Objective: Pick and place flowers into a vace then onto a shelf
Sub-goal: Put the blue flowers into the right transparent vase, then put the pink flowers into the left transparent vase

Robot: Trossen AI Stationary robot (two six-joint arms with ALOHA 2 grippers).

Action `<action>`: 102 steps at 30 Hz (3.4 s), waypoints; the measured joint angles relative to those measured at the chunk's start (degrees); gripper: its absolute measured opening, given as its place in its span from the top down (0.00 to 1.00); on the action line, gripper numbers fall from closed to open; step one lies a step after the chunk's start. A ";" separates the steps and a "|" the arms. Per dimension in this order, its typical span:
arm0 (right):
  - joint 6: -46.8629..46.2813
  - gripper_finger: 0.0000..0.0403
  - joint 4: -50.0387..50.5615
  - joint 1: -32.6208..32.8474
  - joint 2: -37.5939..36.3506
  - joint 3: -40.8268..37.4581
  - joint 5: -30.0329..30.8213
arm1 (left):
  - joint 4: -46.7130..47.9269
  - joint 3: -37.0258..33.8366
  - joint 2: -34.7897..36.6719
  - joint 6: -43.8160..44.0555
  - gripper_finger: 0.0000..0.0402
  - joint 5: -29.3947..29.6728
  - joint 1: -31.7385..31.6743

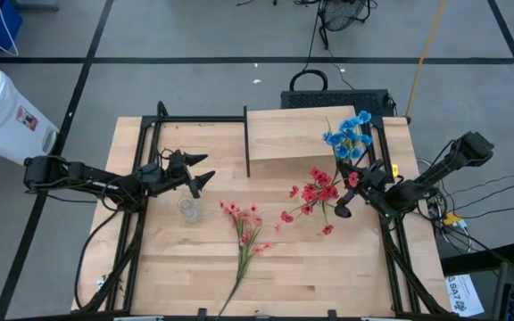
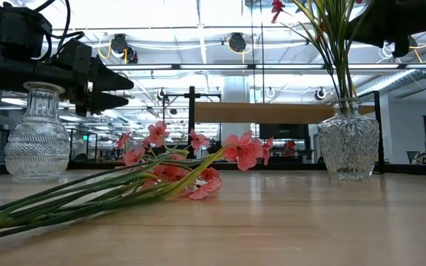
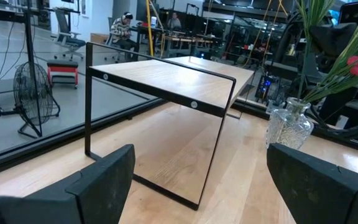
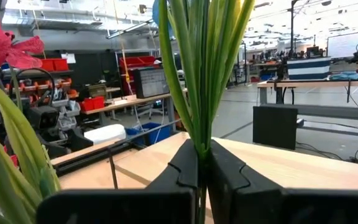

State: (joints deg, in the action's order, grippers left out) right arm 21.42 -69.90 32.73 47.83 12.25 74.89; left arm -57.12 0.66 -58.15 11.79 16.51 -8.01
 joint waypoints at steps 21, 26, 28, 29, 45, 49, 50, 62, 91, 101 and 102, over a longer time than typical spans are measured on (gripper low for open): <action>-20.02 1.00 20.05 0.00 7.30 -0.02 3.10 | 0.00 -0.01 0.00 0.00 0.09 0.00 0.00; -26.67 1.00 24.18 0.00 9.63 -0.02 4.31 | 0.02 -0.02 -0.02 0.00 0.09 0.00 0.00; -29.62 1.00 25.95 0.00 10.53 -0.02 4.71 | 0.01 -0.01 0.00 0.00 0.09 0.00 0.00; -31.12 1.00 26.99 0.00 10.88 -0.02 4.63 | 0.01 -0.02 0.00 0.00 0.09 0.00 0.00; -52.32 0.99 37.20 0.00 17.85 0.02 5.00 | 0.01 -0.01 -0.02 0.00 0.09 0.00 0.00; -53.75 0.97 36.93 0.00 18.27 0.02 5.03 | 0.00 -0.02 0.00 0.00 0.09 0.00 0.00; -53.75 0.96 36.88 0.00 18.27 0.02 5.01 | 0.01 -0.01 -0.01 0.00 0.09 0.00 0.00; -45.89 0.84 29.65 0.00 18.36 -0.09 4.29 | 0.02 0.00 -0.01 0.00 0.09 0.00 0.00; -9.25 0.39 -0.56 3.64 18.30 -0.08 9.22 | 0.02 -0.02 -0.01 0.00 0.09 -0.02 0.00; 1.61 0.39 -10.30 12.43 16.94 -0.07 9.13 | 0.02 -0.02 0.00 0.00 0.09 -0.02 0.00; 2.02 0.39 -10.50 13.99 16.42 -0.07 9.13 | 0.02 -0.02 0.00 0.00 0.09 -0.02 0.00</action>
State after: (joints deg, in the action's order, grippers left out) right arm 23.44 -80.40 46.72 64.26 12.19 84.02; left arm -57.10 0.64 -58.15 11.79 16.49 -8.01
